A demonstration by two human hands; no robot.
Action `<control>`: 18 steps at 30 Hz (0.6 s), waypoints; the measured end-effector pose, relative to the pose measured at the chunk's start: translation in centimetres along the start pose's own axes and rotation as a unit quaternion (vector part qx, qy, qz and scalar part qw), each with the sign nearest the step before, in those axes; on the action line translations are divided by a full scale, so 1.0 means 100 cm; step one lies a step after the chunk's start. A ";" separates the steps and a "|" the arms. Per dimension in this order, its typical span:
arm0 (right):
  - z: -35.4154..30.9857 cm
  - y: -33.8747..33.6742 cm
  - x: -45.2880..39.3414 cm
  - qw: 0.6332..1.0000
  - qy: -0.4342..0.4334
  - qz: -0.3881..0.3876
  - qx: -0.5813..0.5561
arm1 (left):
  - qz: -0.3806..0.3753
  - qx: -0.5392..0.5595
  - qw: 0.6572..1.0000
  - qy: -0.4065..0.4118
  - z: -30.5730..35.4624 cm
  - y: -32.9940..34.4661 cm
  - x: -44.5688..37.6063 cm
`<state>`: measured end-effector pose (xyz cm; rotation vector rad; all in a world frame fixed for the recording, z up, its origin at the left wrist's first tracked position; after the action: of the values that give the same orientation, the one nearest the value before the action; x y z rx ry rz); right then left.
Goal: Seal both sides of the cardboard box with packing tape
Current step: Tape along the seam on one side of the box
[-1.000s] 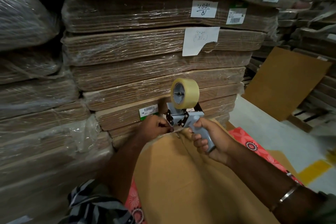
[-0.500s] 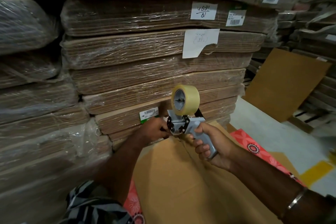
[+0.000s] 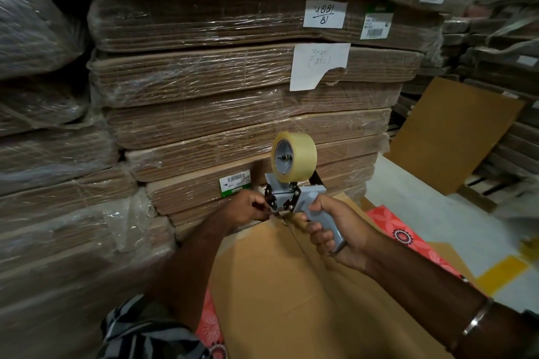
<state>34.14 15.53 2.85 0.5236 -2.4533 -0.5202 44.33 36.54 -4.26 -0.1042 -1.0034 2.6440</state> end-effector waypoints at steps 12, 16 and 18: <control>0.005 -0.003 0.001 0.999 0.027 0.002 -0.027 | 0.044 -0.165 0.981 0.089 0.011 -0.007 0.003; 0.008 -0.004 0.001 0.999 0.032 0.000 -0.038 | 0.021 -0.163 0.982 0.089 0.015 -0.005 0.004; 0.008 -0.005 0.002 0.999 0.031 0.007 -0.023 | -0.031 -0.153 0.985 0.071 0.004 0.000 0.004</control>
<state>33.59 15.23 2.12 0.4964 -2.3780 -0.5465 43.85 36.42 -3.88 -0.3204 -1.3323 2.3702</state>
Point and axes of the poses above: each hand's wrist, its own x-axis away from the middle knuckle, its own y-axis out of the palm, z = x × y, the point moved 5 cm from there along -x, towards the middle knuckle, and after that the axes turned 10 degrees about -x, right-handed, at the moved point
